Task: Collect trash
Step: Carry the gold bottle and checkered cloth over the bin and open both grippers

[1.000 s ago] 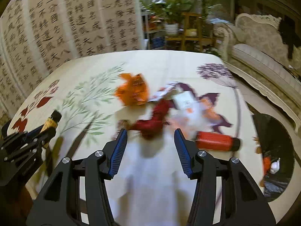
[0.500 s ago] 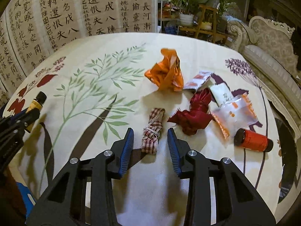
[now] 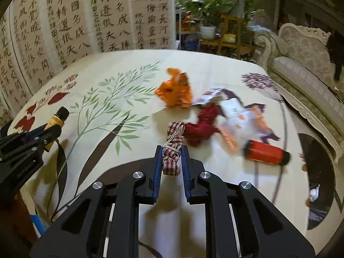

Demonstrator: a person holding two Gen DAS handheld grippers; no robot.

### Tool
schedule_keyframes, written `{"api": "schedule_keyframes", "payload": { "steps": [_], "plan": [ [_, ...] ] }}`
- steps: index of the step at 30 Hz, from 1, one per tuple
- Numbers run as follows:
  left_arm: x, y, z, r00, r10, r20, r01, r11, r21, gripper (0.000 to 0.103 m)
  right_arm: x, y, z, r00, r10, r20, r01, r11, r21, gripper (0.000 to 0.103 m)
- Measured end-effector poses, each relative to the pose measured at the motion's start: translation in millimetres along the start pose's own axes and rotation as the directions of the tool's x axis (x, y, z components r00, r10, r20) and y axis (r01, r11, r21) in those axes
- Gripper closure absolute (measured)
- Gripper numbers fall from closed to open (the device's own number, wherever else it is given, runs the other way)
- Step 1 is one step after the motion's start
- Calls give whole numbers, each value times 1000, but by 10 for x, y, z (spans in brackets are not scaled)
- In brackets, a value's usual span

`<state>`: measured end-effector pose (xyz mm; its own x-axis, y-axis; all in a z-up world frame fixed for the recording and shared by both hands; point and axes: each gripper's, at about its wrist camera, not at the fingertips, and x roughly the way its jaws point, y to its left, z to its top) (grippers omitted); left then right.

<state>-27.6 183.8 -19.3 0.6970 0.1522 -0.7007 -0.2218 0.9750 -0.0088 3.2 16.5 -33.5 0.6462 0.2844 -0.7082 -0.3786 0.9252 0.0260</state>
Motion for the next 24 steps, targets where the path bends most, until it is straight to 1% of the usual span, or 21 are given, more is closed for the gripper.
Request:
{"api": "schedule_keyframes", "payload": {
  "steps": [5, 11, 13, 16, 24],
  "plan": [
    [-62, -288, 26, 998, -54, 17, 53, 998, 39, 78, -203, -326, -41, 998, -51, 39, 49, 997, 65, 86],
    [-135, -774, 85, 988, -150, 33, 147, 985, 96, 78, -412, -828, -147, 986, -155, 63, 144, 978, 154, 86],
    [-162, -985, 99, 982, -187, 38, 181, 975, 127, 78, -480, -1004, -189, 980, -189, 68, 174, 967, 187, 86],
    [-207, -1253, 98, 971, -234, 46, 223, 960, 167, 78, -607, -1316, -259, 965, -254, 73, 229, 942, 246, 86],
    [-284, -2036, 103, 933, -356, 54, 327, 902, 282, 78, -773, -1970, -449, 927, -370, 57, 330, 880, 341, 86]
  ]
}}
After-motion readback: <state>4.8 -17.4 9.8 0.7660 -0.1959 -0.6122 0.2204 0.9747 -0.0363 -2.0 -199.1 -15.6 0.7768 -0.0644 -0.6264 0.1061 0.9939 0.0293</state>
